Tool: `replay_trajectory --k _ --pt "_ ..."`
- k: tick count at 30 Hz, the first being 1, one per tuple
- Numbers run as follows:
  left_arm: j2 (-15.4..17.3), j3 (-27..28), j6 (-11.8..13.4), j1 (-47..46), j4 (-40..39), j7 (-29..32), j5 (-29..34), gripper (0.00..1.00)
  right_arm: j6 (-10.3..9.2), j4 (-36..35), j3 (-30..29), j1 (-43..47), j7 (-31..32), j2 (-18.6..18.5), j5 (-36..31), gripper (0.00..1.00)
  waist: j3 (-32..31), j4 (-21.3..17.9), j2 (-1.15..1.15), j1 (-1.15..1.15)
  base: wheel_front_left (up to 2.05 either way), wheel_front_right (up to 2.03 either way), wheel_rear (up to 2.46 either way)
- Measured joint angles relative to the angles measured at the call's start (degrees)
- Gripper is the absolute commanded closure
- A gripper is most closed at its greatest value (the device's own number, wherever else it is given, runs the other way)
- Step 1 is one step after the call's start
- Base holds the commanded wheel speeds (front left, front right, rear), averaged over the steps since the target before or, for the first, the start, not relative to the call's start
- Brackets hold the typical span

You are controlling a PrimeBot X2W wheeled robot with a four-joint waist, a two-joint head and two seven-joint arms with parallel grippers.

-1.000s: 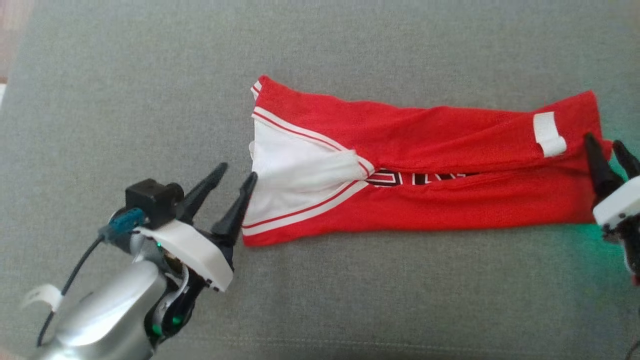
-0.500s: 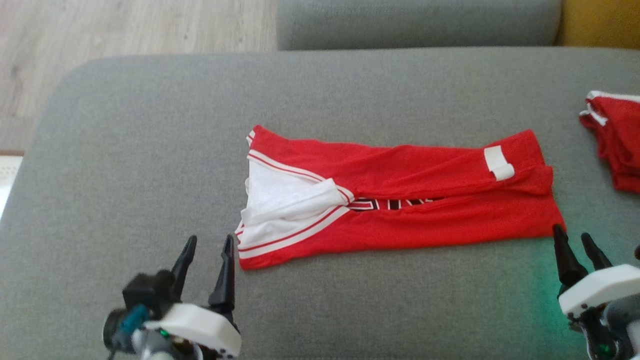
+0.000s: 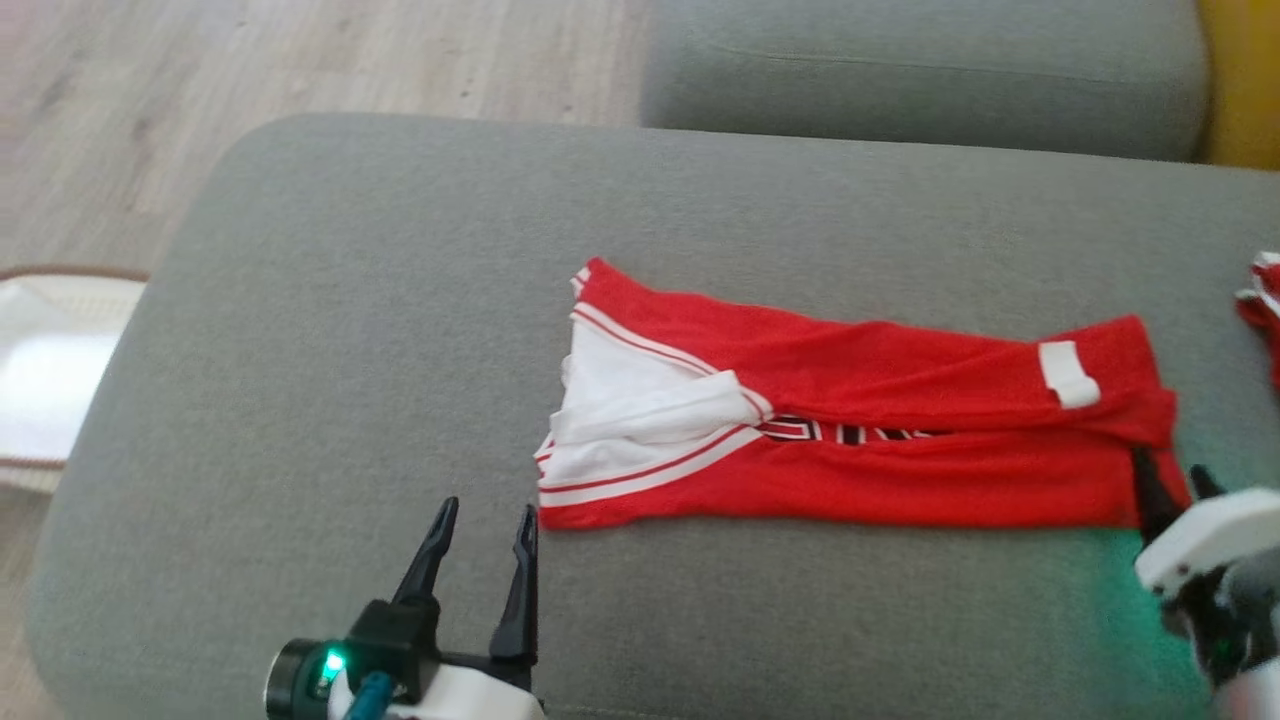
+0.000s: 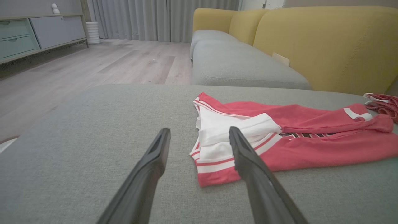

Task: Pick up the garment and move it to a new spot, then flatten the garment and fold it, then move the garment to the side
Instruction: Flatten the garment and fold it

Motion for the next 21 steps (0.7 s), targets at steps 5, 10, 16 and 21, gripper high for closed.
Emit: replay_trajectory --k 5,10,16,21 --pt "-1.22 0.24 -1.52 1.27 -0.25 0.00 2.26 0.00 0.00 7.43 -4.14 -6.82 1.19 -2.50 -5.59 0.00 1.04 2.67 0.00 0.00 0.00 0.00 0.00" --pt "-2.11 0.24 -2.47 1.27 -0.22 0.00 3.47 0.00 0.00 12.83 -7.73 -9.98 0.89 -4.17 -10.06 0.00 2.47 4.32 0.00 0.00 0.00 0.00 0.00" --pt "-2.90 0.56 -3.35 0.87 -0.04 0.00 3.91 0.00 0.00 18.52 -8.86 -13.42 2.77 -4.23 -11.83 0.00 4.78 5.30 0.00 0.00 0.00 0.00 0.00" --pt "-3.28 1.21 -3.56 0.35 0.02 0.00 4.41 0.00 0.00 19.67 -7.42 -16.63 6.26 -4.39 -11.07 0.34 6.32 4.79 0.00 0.00 0.00 0.00 0.00"
